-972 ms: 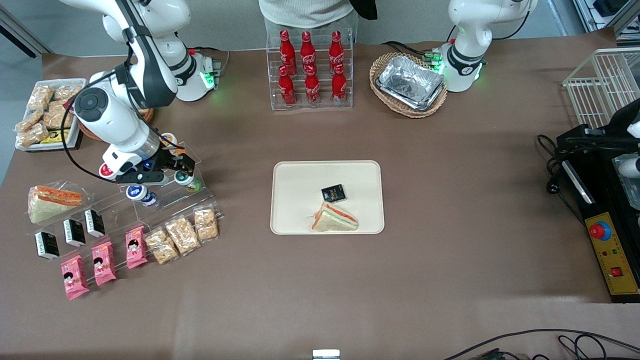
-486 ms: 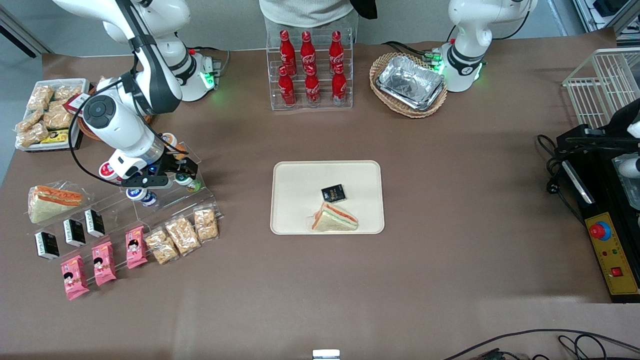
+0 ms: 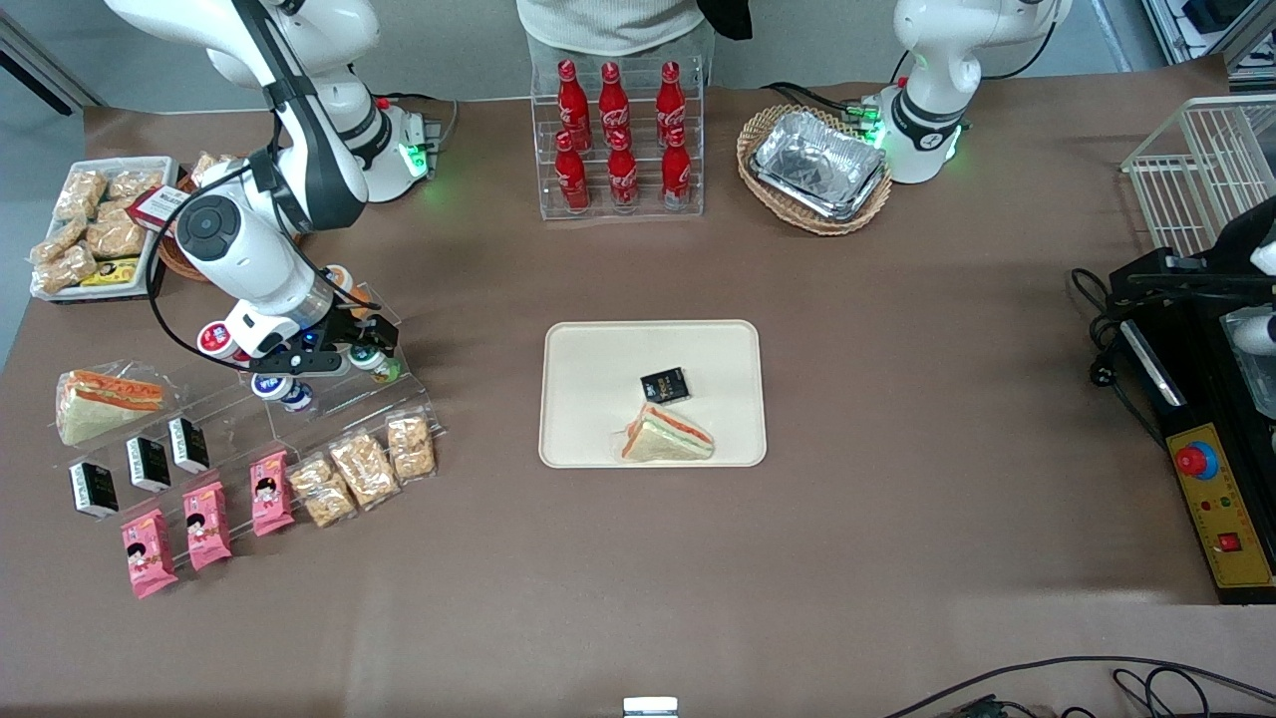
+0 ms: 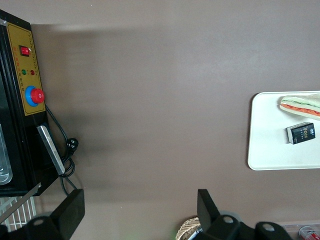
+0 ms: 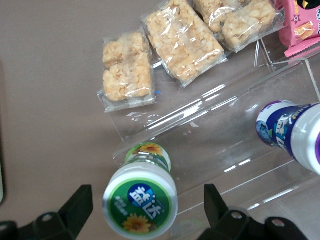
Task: Place green gum on tray
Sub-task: 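Close the right gripper around the green-labelled bottle's cap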
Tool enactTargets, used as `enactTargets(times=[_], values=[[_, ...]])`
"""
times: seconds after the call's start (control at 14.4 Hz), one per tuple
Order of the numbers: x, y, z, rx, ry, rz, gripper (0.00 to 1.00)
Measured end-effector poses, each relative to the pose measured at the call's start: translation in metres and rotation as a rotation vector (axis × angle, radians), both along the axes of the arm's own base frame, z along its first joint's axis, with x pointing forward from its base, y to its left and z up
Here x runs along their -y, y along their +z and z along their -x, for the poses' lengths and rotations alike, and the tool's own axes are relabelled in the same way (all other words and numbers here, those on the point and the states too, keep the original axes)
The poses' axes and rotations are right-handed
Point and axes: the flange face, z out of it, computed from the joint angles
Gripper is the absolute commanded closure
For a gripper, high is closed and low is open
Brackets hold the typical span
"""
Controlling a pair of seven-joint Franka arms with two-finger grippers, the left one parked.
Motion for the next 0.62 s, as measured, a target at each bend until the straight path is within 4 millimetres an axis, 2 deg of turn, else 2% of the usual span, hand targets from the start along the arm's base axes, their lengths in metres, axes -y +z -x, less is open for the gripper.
enactTargets(times=[0.62], values=[[-0.0016, -0.0078, -0.0016, 0.012, 0.002, 0.001, 0.05]])
